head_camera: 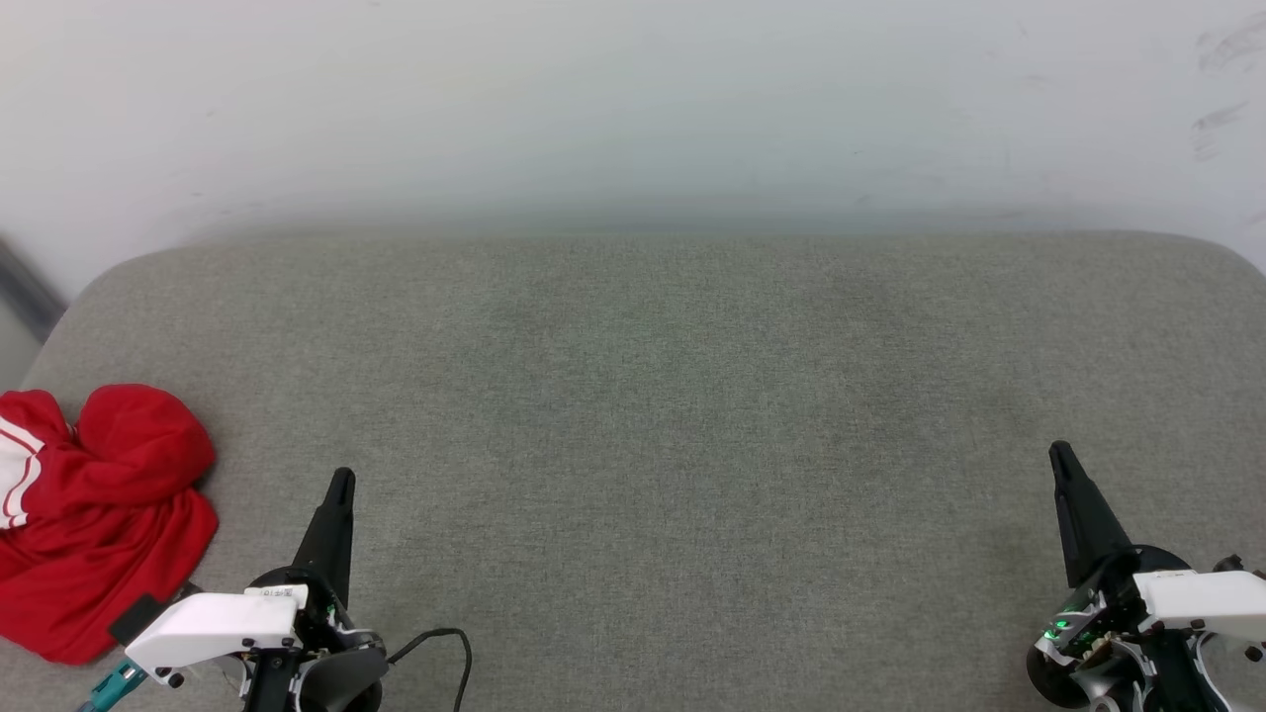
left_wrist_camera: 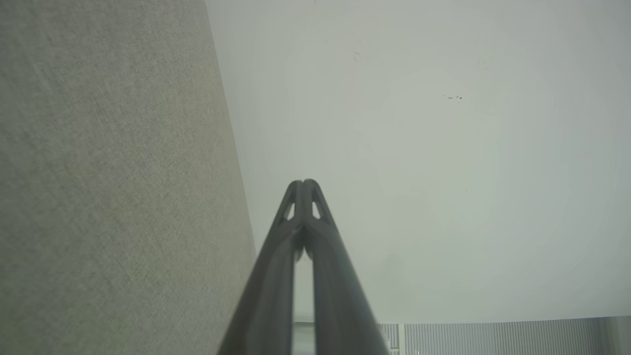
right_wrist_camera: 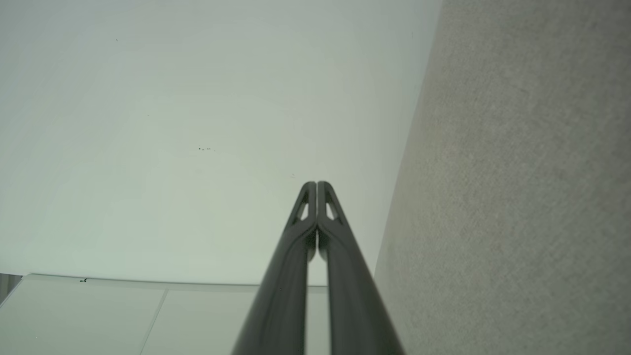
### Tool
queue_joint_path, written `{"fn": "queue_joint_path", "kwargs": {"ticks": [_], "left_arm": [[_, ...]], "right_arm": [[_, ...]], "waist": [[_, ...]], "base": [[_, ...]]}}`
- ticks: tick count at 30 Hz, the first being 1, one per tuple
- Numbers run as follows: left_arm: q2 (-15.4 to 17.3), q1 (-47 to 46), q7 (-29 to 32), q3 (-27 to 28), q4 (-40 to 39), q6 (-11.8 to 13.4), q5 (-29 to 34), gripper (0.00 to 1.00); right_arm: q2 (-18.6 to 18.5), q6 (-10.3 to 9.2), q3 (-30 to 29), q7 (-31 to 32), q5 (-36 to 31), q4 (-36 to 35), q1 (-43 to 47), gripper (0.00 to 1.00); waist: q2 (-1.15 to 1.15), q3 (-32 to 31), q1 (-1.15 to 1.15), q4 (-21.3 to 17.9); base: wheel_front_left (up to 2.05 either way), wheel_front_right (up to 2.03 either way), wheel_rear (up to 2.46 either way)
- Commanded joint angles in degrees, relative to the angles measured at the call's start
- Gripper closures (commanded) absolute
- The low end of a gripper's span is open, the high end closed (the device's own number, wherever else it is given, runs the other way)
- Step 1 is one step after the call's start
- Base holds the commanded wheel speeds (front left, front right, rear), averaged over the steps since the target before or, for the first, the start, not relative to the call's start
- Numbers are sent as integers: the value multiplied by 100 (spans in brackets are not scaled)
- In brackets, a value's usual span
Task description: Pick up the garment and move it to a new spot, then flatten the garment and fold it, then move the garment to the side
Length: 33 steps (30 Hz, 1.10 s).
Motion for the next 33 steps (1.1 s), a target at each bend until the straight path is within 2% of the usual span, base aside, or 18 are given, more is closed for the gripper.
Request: {"fn": "queue_joint_path", "kwargs": {"ticks": [1, 24, 25, 33], "left_arm": [[-12, -41, 11, 7, 0, -20, 9, 100], [-12, -41, 10, 7, 1, -20, 9, 100], [0, 7, -3, -8, 16, 1, 0, 0], [-5, 36, -186, -243, 46, 5, 30, 0]], "right_arm": [[19, -2, 1, -3, 23, 6, -67, 100], [19, -2, 1, -3, 23, 6, -67, 100], [-1, 0, 1, -3, -4, 12, 10, 0], [5, -1, 105, -166, -80, -9, 131, 0]], "waist": [[0, 0, 0, 0], [0, 0, 0, 0], [0, 0, 0, 0], [0, 3, 0, -1]], "base": [[0, 0, 0], [0, 0, 0], [0, 0, 0], [0, 0, 0]]}}
